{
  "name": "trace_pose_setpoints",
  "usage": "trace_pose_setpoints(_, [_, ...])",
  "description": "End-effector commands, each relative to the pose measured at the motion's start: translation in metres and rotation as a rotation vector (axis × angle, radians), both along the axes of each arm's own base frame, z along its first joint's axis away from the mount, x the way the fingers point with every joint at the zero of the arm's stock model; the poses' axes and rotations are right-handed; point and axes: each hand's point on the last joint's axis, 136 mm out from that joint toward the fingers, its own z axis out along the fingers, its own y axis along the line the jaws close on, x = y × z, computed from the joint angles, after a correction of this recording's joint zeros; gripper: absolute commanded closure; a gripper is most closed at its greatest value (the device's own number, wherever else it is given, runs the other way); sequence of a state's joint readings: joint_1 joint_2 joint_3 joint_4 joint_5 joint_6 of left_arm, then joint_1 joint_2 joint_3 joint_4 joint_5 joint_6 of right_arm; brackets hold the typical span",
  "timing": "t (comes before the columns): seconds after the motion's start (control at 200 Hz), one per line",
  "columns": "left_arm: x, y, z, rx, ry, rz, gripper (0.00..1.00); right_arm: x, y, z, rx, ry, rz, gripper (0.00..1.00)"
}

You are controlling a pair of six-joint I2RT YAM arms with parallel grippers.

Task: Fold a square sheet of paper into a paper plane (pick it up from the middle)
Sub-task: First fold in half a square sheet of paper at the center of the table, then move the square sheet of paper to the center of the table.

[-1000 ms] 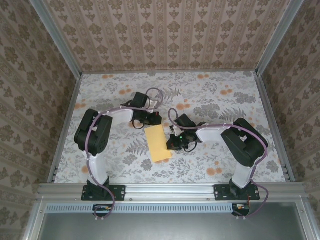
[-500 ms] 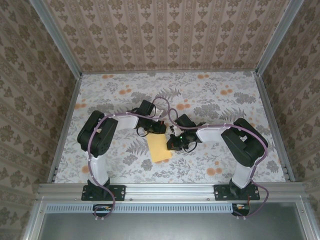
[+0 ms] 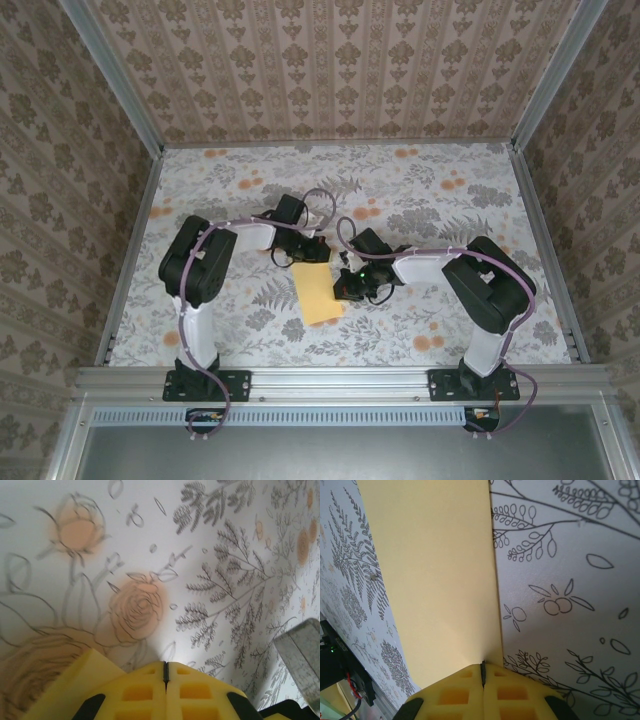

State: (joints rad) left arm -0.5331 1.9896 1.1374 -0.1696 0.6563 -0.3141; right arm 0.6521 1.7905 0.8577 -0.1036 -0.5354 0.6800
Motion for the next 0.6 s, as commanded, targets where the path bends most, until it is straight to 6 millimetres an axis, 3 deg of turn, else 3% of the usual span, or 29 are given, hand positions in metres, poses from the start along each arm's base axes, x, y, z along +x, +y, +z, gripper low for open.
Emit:
trace_pose_setpoints(0.0, [0.038, 0.027, -0.015, 0.104, -0.068, 0.062, 1.0, -0.045, -0.04, -0.042, -0.188, 0.178, -0.006, 1.0])
trace_pose_setpoints(0.205, [0.052, 0.027, -0.009, 0.113, -0.089, 0.062, 1.0, -0.041, -0.037, -0.037, -0.174, 0.164, -0.018, 1.0])
trace_pose_setpoints(0.22, [0.06, 0.036, -0.009, 0.113, -0.087, 0.087, 1.0, -0.041, -0.037, -0.037, -0.172, 0.161, -0.019, 1.0])
trace_pose_setpoints(0.27, [0.063, 0.038, -0.006, 0.103, -0.088, 0.096, 1.0, -0.037, -0.034, -0.033, -0.163, 0.152, -0.023, 1.0])
trace_pose_setpoints(0.42, [0.074, 0.036, 0.022, 0.048, -0.097, 0.138, 1.0, -0.016, -0.015, -0.009, -0.095, 0.087, -0.031, 1.0])
trace_pose_setpoints(0.535, [0.081, 0.038, 0.057, 0.021, -0.131, 0.203, 0.86, 0.009, 0.003, 0.022, -0.038, -0.003, -0.039, 1.0])
trace_pose_setpoints(0.595, [0.081, 0.044, 0.072, 0.025, -0.144, 0.243, 0.74, 0.021, 0.008, 0.033, -0.031, -0.052, -0.045, 1.0])
